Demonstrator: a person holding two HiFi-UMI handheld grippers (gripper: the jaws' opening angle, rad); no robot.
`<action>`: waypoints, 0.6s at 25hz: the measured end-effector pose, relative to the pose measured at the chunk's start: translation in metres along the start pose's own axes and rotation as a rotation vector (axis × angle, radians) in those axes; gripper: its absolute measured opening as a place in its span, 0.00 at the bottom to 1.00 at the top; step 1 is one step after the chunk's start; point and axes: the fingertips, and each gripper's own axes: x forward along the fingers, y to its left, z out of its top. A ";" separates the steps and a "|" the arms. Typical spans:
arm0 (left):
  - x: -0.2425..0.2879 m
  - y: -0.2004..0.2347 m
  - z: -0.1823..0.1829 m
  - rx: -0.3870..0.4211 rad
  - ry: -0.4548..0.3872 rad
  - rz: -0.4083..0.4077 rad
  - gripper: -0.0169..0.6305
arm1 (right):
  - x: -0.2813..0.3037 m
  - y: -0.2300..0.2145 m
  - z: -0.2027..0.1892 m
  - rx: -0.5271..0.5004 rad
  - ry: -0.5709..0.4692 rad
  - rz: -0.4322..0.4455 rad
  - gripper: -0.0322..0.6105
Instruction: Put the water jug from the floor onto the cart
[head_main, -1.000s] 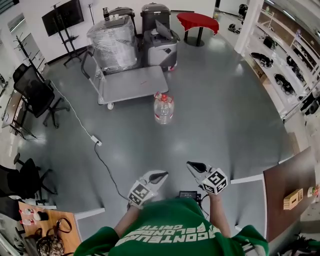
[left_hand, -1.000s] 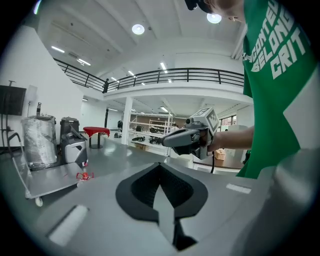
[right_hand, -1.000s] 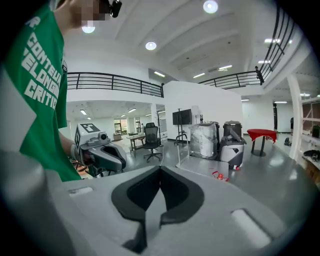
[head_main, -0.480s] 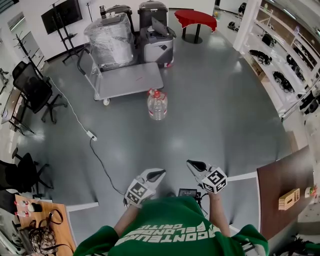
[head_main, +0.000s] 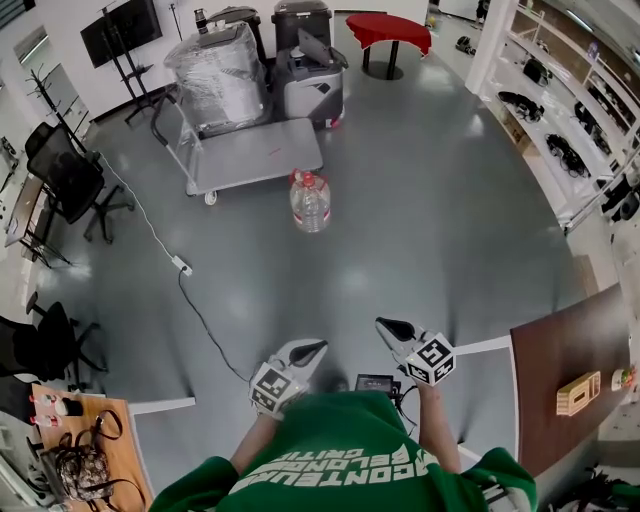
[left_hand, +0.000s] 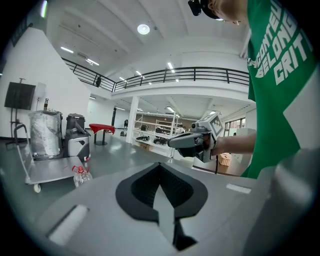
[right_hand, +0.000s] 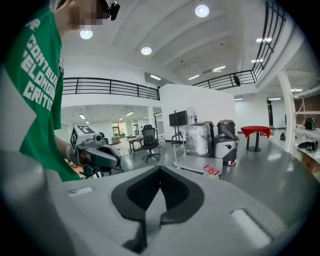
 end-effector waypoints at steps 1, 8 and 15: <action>-0.001 0.001 -0.002 -0.005 0.004 -0.001 0.05 | 0.001 0.002 -0.001 0.004 -0.003 0.000 0.03; 0.006 0.013 0.001 0.005 0.022 -0.039 0.05 | 0.010 0.010 -0.010 0.024 0.009 -0.016 0.03; 0.019 0.032 0.009 0.009 0.007 -0.103 0.05 | 0.026 -0.001 -0.005 0.050 0.013 -0.054 0.03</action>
